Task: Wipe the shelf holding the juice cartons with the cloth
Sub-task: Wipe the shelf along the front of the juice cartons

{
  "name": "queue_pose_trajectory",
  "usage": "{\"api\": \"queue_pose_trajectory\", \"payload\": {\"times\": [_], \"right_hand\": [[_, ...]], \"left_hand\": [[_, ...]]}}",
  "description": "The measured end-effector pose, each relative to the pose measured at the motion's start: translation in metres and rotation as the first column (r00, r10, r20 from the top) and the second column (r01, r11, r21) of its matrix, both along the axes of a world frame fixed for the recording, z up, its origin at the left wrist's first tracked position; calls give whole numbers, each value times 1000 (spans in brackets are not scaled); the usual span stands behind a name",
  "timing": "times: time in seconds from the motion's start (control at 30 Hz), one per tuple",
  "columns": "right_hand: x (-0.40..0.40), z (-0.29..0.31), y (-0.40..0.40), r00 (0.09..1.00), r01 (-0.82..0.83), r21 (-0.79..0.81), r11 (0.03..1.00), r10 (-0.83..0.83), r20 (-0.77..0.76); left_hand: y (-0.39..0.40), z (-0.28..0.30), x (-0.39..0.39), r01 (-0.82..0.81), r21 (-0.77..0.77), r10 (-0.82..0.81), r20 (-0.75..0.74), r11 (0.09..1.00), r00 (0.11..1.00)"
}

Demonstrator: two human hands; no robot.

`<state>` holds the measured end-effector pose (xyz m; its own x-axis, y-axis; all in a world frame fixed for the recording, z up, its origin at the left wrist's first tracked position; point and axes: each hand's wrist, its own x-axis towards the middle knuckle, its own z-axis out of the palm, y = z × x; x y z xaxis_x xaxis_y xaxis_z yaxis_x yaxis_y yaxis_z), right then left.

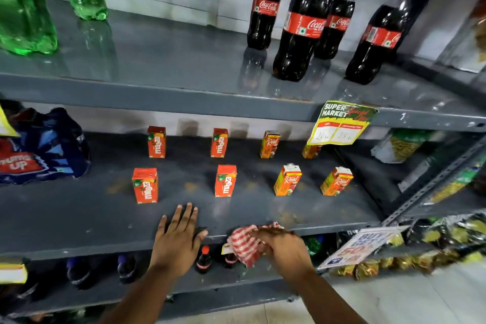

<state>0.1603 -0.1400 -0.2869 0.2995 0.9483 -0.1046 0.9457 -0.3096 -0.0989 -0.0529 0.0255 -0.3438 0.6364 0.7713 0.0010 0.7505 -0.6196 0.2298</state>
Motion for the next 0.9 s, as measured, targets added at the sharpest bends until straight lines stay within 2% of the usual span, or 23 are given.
{"api": "queue_pose_trajectory", "payload": {"times": [0.1,0.17,0.27,0.3,0.37,0.43,0.47,0.63,0.73,0.83,0.9], "right_hand": [[20,21,-24,998,63,-7,998,-63,8],[36,36,-25,990,141,84,986,-140,-12],[54,51,1,989,148,167,975,-146,-26],[59,50,12,991,131,126,983,-133,5],[65,37,29,992,89,-66,994,-82,99],[68,18,32,995,59,-194,979,-41,96],[70,9,30,996,50,-198,979,-36,77],[87,-5,13,995,-80,-56,995,83,59],[92,-4,0,989,-146,32,989,146,-10],[101,-6,-20,967,-248,133,960,238,86],[104,-7,-33,966,-257,147,955,249,71]], "left_hand": [[-1,2,-1,12,-8,-12,23,1000,1000],[-6,2,1,11,-13,-11,39,1000,999],[-3,15,9,-4,-4,4,84,1000,996],[-3,17,15,2,13,-3,91,1000,996],[-6,17,26,17,40,-20,83,999,996],[-14,14,35,31,56,-36,84,998,996],[-19,13,38,52,67,-58,91,996,994],[-54,17,59,207,-70,-210,-33,976,977],[-66,21,77,199,-26,-200,-22,980,980],[-80,28,99,145,0,-145,-31,989,989],[-86,23,109,126,61,-126,-8,990,992]]}}
